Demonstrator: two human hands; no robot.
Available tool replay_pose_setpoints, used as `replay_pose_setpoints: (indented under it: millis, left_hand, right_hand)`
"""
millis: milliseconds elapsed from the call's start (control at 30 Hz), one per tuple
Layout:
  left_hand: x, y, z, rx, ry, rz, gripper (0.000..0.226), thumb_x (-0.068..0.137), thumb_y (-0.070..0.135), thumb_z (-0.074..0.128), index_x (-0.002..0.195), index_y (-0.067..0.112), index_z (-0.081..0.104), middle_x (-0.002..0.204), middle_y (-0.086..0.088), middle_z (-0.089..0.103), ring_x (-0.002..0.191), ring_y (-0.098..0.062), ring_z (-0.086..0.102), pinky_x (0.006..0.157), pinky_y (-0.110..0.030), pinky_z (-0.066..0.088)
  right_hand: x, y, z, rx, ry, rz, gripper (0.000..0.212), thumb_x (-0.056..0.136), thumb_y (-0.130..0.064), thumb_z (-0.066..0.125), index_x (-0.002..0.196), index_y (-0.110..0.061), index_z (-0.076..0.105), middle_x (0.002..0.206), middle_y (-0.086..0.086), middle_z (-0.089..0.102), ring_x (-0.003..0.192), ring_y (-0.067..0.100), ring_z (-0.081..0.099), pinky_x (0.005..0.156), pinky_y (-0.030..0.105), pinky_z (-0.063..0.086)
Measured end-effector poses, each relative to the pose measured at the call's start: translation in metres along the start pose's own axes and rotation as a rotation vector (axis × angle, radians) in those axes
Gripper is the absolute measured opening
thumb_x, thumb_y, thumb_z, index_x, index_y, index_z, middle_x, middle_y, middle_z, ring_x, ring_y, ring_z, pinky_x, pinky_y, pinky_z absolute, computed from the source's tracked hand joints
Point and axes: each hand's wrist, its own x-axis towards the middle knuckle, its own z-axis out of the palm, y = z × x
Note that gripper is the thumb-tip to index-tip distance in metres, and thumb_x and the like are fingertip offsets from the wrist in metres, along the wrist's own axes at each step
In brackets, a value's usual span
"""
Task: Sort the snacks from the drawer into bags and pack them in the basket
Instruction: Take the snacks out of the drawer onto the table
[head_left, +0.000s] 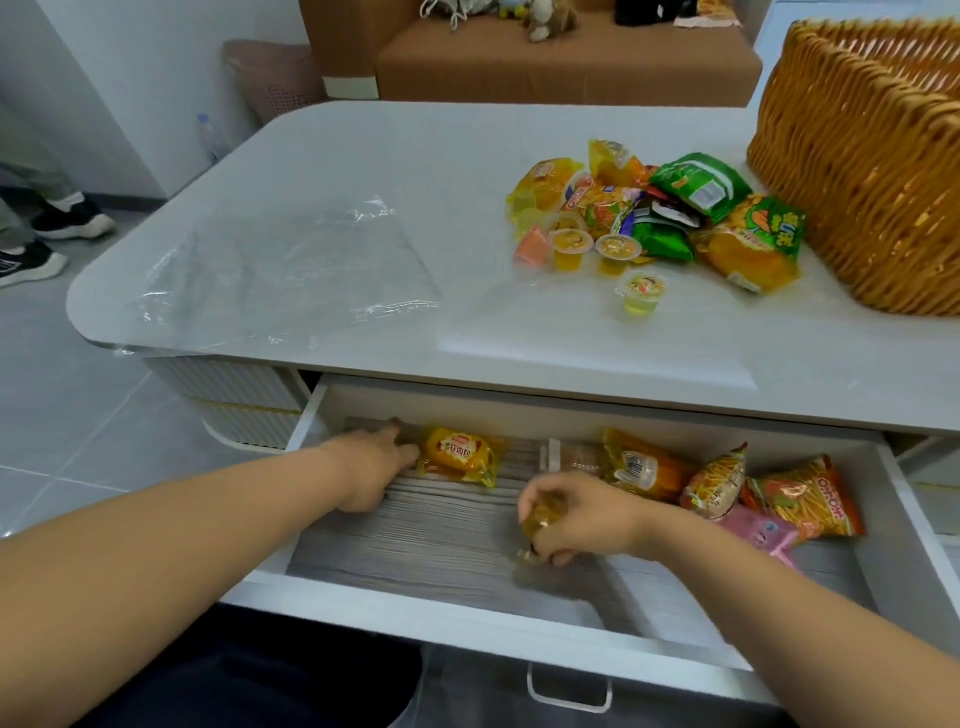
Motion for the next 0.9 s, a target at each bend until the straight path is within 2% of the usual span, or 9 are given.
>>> replay_pose_setpoints:
  millis: [67,200,367,433,500,600,733,833,900]
  left_hand:
    - [-0.002,-0.001,-0.001,-0.083,-0.017,-0.061,0.054,0.091,0.020,0.059,0.140,0.025,0.036,0.150,-0.013,0.025,0.117,-0.031,0.053,0.093,-0.033,0.047]
    - [-0.009,-0.002,-0.003,-0.113,-0.079,-0.086,0.027,0.087,0.025,0.062,0.111,0.022,0.050,0.125,-0.008,0.042,0.101,-0.025,0.056,0.082,-0.030,0.048]
    - [-0.022,0.011,-0.023,-0.357,-0.123,0.016,0.016,0.084,0.020,0.066,0.096,0.024,0.056,0.110,0.001,0.051,0.086,-0.016,0.059,0.056,-0.021,0.050]
    - [-0.031,0.022,-0.040,-0.568,-0.131,0.080,0.017,0.083,0.019,0.069,0.095,0.024,0.059,0.107,0.003,0.054,0.081,-0.018,0.065,0.056,-0.020,0.054]
    - [-0.044,0.034,-0.063,-0.723,-0.092,0.169,0.019,0.083,0.020,0.072,0.098,0.025,0.061,0.107,0.006,0.055,0.077,-0.016,0.069,0.061,-0.024,0.058]
    - [-0.062,0.052,-0.103,-0.852,0.027,0.297,0.020,0.083,0.021,0.074,0.098,0.029,0.063,0.095,0.006,0.061,0.065,-0.009,0.067,0.063,-0.023,0.054]
    - [-0.064,0.079,-0.147,-1.026,0.323,0.395,0.022,0.079,0.024,0.078,0.095,0.032,0.065,0.108,0.001,0.061,0.073,-0.019,0.069,0.065,-0.032,0.060]
    - [-0.029,0.096,-0.163,-1.091,0.691,0.365,0.024,0.080,0.026,0.078,0.097,0.032,0.063,0.127,0.007,0.046,0.104,-0.017,0.062,0.068,-0.026,0.060]
    - [0.005,0.102,-0.164,-0.994,0.883,0.301,0.023,0.084,0.027,0.075,0.099,0.033,0.059,0.134,0.007,0.039,0.138,-0.019,0.038,0.083,-0.014,0.052]
  right_hand:
    - [-0.021,-0.004,-0.013,0.152,0.045,0.003,0.026,0.079,0.003,0.067,0.096,-0.015,0.062,0.102,0.009,0.056,0.084,0.020,0.061,0.079,0.034,0.058]
    - [-0.068,-0.032,-0.060,0.044,0.040,-0.084,0.029,0.080,0.004,0.065,0.105,-0.011,0.063,0.091,0.002,0.063,0.073,0.010,0.065,0.064,0.021,0.053]
    - [-0.094,-0.064,-0.124,0.216,0.028,-0.181,0.036,0.077,0.000,0.061,0.113,-0.001,0.062,0.091,0.012,0.066,0.082,0.028,0.070,0.050,0.020,0.051]
    - [-0.091,-0.067,-0.138,0.333,0.208,-0.289,0.032,0.079,0.003,0.064,0.110,-0.005,0.065,0.105,0.016,0.065,0.080,0.027,0.070,0.054,0.022,0.054]
    - [-0.079,-0.054,-0.147,0.318,0.582,-0.349,0.028,0.084,-0.001,0.067,0.108,-0.016,0.067,0.115,0.014,0.061,0.075,0.021,0.068,0.061,0.026,0.057]
    - [-0.054,-0.017,-0.156,-0.134,1.054,-0.201,0.056,0.079,-0.022,0.076,0.131,-0.030,0.055,0.137,0.002,0.051,0.101,0.024,0.064,0.086,0.038,0.054]
    - [-0.038,-0.005,-0.161,-0.186,1.105,-0.220,0.101,0.074,-0.036,0.081,0.153,-0.027,0.018,0.150,0.000,0.040,0.132,0.021,0.042,0.105,0.038,0.041]
    - [-0.032,-0.006,-0.160,-0.247,1.210,-0.320,0.091,0.074,-0.024,0.082,0.148,-0.014,0.030,0.147,0.010,0.034,0.133,0.019,0.033,0.107,0.032,0.036]
    - [-0.031,-0.002,-0.158,-0.250,1.274,-0.380,0.074,0.075,-0.011,0.080,0.137,-0.010,0.041,0.137,0.014,0.035,0.123,0.023,0.041,0.097,0.032,0.044]
